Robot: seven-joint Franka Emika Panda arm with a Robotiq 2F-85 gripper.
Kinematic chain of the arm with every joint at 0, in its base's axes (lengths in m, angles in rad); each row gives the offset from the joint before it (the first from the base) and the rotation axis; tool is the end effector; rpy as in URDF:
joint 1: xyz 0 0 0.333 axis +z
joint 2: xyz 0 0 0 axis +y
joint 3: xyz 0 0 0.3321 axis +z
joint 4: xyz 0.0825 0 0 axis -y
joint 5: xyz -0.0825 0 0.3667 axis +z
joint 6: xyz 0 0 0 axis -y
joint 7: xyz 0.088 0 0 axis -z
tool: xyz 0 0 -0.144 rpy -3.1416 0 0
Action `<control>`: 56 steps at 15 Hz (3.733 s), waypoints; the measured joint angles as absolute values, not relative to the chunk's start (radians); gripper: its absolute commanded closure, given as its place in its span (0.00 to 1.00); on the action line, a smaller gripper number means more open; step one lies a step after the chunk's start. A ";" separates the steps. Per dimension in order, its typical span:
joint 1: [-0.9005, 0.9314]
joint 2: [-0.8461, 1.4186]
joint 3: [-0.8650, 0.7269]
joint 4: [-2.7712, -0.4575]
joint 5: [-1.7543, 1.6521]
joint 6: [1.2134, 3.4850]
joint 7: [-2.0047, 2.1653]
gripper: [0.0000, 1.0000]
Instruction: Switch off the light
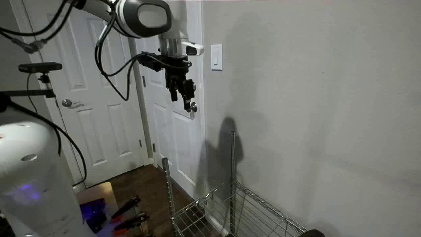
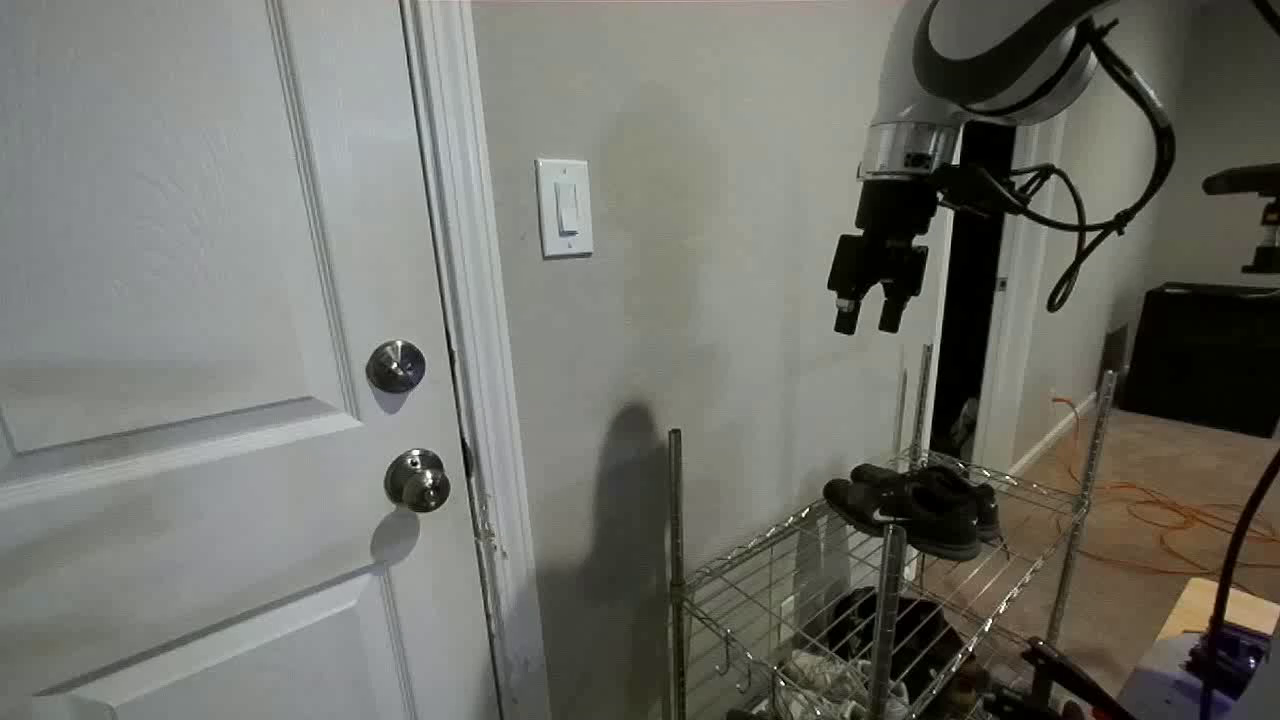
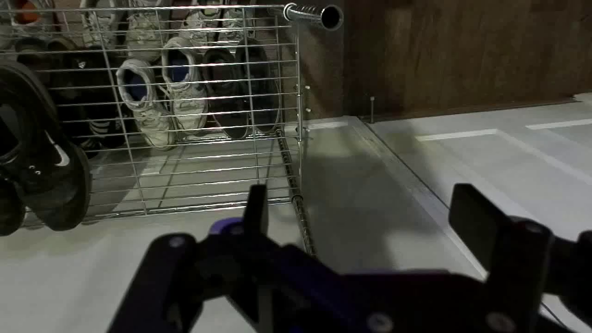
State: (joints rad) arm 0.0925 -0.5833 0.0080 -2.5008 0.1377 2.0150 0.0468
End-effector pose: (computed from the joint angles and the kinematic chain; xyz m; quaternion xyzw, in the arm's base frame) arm 0.3577 0.0489 0.4746 -0.9969 0.0003 -0.0441 0.0647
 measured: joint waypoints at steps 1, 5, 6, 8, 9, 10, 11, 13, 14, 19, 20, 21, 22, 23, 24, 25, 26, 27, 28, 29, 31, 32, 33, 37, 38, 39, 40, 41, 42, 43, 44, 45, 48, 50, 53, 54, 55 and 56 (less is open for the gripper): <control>0.092 -0.583 0.008 -2.501 0.138 2.015 0.047 0.00; 0.092 -0.583 0.008 -2.501 0.138 2.015 0.047 0.00; 0.092 -0.583 0.008 -2.501 0.138 2.015 0.047 0.00; 0.092 -0.583 0.008 -2.501 0.138 2.015 0.047 0.00; 0.092 -0.583 0.008 -2.501 0.138 2.015 0.047 0.00; 0.092 -0.583 0.008 -2.501 0.138 2.015 0.047 0.00; 0.092 -0.583 0.009 -2.501 0.138 2.015 0.047 0.00; 0.093 -0.583 0.018 -2.501 0.138 2.015 0.047 0.00; 0.095 -0.583 0.026 -2.501 0.138 2.015 0.047 0.00; 0.143 -0.570 0.104 -2.490 0.137 2.026 0.047 0.00; 0.156 -0.568 0.127 -2.484 0.135 2.036 0.047 0.00; 0.167 -0.565 0.149 -2.475 0.128 2.047 0.047 0.00; 0.176 -0.561 0.171 -2.464 0.117 2.057 0.047 0.00; 0.182 -0.557 0.194 -2.451 0.102 2.068 0.047 0.00; 0.188 -0.553 0.215 -2.437 0.085 2.083 0.048 0.00; 0.191 -0.550 0.233 -2.424 0.068 2.103 0.048 0.00; 0.192 -0.548 0.249 -2.412 0.046 2.135 0.050 0.00; 0.192 -0.545 0.260 -2.402 0.025 2.175 0.054 0.00; 0.191 -0.543 0.267 -2.395 0.006 2.219 0.061 0.00; 0.187 -0.540 0.272 -2.391 -0.014 2.268 0.069 0.00; 0.181 -0.533 0.273 -2.391 -0.040 2.356 0.084 0.00; 0.175 -0.527 0.273 -2.391 -0.050 2.400 0.090 0.00; 0.169 -0.521 0.273 -2.393 -0.054 2.444 0.096 0.00; 0.153 -0.505 0.272 -2.394 -0.057 2.510 0.101 0.00; 0.153 -0.505 0.273 -2.394 -0.057 2.511 0.101 0.00; 0.153 -0.505 0.273 -2.394 -0.057 2.511 0.101 0.00; 0.153 -0.505 0.273 -2.394 -0.057 2.511 0.101 0.00; 0.153 -0.505 0.273 -2.394 -0.057 2.511 0.101 0.00; 0.154 -0.505 0.272 -2.394 -0.057 2.511 0.101 0.04; 0.155 -0.505 0.271 -2.394 -0.057 2.511 0.101 0.27; 0.156 -0.505 0.269 -2.394 -0.057 2.511 0.101 0.29; 0.158 -0.504 0.268 -2.394 -0.057 2.511 0.101 0.31; 0.162 -0.493 0.283 -2.387 -0.057 2.518 0.101 0.52; 0.161 -0.474 0.300 -2.371 -0.057 2.532 0.103 0.64; 0.152 -0.429 0.328 -2.330 -0.091 2.560 0.139 0.85; 0.144 -0.413 0.337 -2.313 -0.111 2.565 0.160 0.91; 0.133 -0.396 0.346 -2.296 -0.134 2.569 0.182 0.98; 0.121 -0.379 0.354 -2.279 -0.159 2.571 0.205 0.99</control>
State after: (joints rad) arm 0.1208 -0.3787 0.3540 -2.2793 -0.1585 2.5715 0.2051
